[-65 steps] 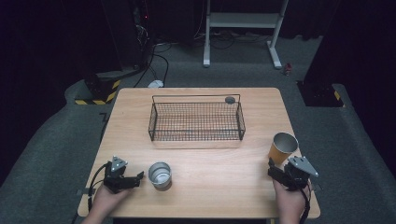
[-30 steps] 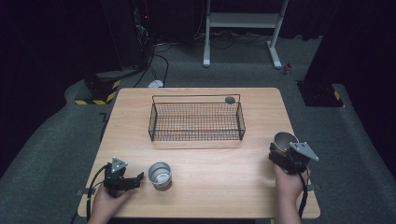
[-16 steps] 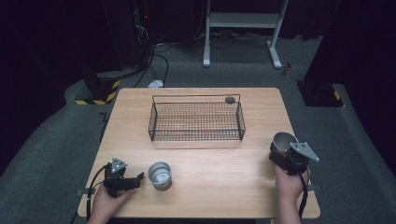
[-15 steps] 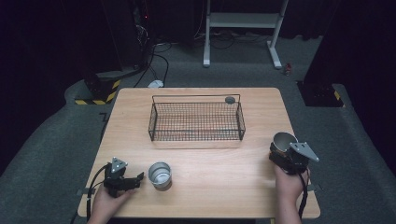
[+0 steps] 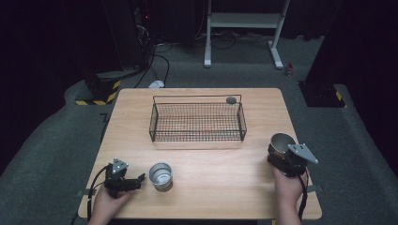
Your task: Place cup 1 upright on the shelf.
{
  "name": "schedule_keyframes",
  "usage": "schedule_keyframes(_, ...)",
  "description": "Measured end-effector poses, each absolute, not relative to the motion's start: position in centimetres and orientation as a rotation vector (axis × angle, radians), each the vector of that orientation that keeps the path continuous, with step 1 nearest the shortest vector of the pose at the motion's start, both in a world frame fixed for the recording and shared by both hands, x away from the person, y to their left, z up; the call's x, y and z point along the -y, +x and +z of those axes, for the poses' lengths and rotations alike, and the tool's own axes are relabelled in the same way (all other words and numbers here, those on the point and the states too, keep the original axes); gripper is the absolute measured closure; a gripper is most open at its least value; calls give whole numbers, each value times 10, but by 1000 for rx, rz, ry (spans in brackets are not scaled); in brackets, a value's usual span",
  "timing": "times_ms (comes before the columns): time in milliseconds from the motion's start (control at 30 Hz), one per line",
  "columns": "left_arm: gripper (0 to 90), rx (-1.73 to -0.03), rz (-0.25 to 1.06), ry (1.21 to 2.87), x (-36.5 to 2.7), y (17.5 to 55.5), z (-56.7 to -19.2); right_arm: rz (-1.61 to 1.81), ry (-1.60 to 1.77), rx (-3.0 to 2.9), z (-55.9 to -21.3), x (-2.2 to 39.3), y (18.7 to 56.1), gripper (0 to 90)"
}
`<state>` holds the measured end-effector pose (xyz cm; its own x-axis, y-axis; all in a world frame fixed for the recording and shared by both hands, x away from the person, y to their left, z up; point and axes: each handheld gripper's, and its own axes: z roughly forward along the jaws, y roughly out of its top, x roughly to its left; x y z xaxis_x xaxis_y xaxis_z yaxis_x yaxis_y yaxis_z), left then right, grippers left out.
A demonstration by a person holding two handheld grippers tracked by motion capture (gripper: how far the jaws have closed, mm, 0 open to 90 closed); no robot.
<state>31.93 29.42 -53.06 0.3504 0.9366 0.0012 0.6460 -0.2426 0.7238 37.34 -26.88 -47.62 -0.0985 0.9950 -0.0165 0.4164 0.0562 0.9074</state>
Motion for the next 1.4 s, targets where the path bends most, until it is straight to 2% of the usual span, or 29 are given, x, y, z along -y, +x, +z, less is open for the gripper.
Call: schedule_keyframes(1400, 64, -1373, 584, 1985, -294, 320, -531, 1131, 1318, -1790, -462, 172, 365, 136)
